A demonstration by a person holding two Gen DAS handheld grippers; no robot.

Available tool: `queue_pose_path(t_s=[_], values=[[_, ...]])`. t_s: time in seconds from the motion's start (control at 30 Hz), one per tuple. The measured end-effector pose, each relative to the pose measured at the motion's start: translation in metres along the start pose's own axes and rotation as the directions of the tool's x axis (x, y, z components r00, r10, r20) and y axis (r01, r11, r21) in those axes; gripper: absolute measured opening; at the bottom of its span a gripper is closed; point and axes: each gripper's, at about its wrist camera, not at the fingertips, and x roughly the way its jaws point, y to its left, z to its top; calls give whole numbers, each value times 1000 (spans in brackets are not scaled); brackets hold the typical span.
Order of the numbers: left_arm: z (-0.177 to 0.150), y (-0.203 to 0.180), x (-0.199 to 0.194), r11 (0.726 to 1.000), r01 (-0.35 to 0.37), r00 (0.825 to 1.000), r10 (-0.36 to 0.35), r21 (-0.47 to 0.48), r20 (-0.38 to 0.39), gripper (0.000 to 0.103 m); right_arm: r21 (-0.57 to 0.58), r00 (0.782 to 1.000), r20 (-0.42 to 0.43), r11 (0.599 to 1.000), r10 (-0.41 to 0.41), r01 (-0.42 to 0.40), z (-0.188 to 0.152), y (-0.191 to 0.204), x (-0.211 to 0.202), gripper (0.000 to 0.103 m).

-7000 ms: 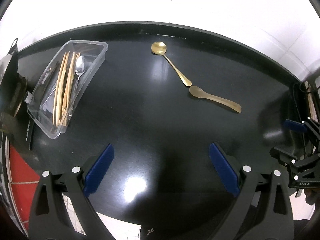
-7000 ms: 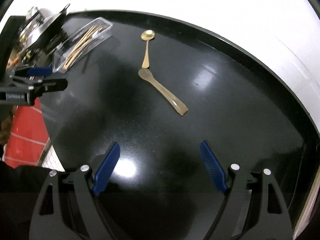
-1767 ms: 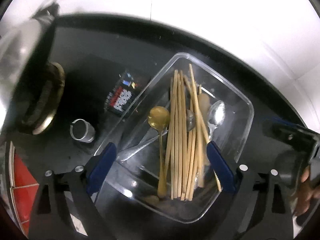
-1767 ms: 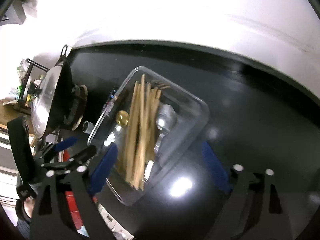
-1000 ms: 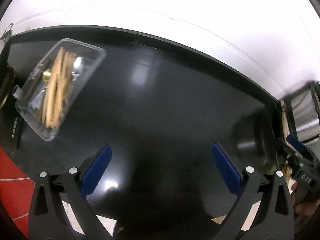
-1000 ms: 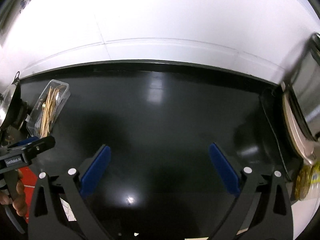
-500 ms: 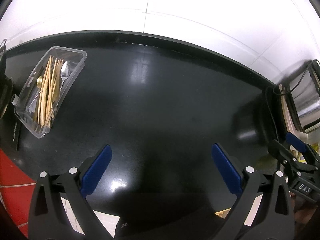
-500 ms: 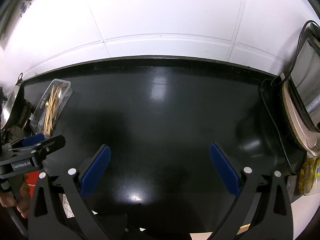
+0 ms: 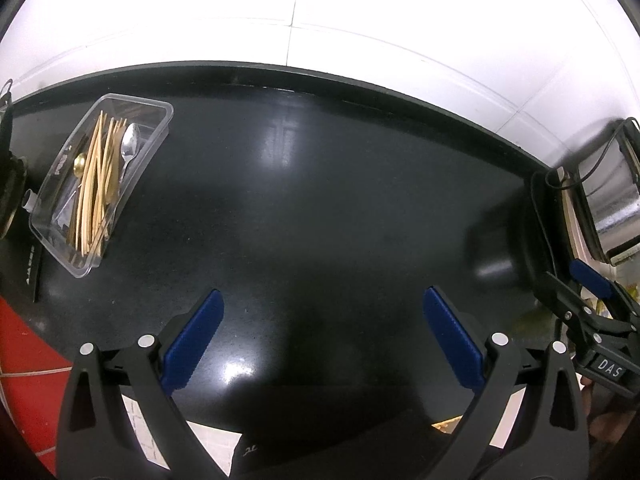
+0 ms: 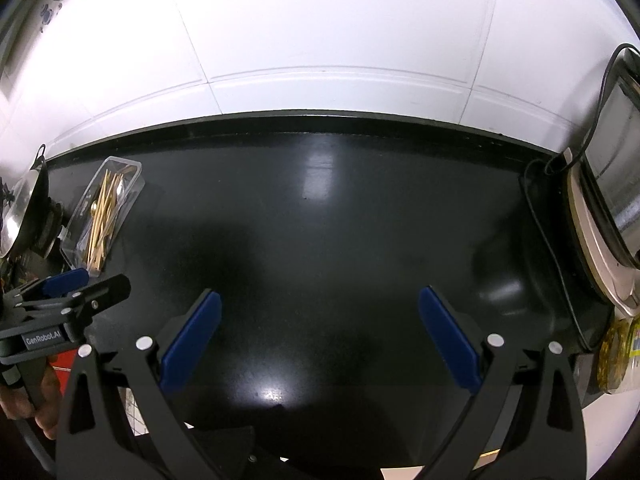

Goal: Organize utensils

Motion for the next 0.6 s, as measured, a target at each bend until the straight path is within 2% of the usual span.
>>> queue_pose_path(t_s=[0.6], values=[[5,4,6,1000,3,1000,-3,0,-9,97,-3,1000,-1,1000,3,-3,5,6,6,96]])
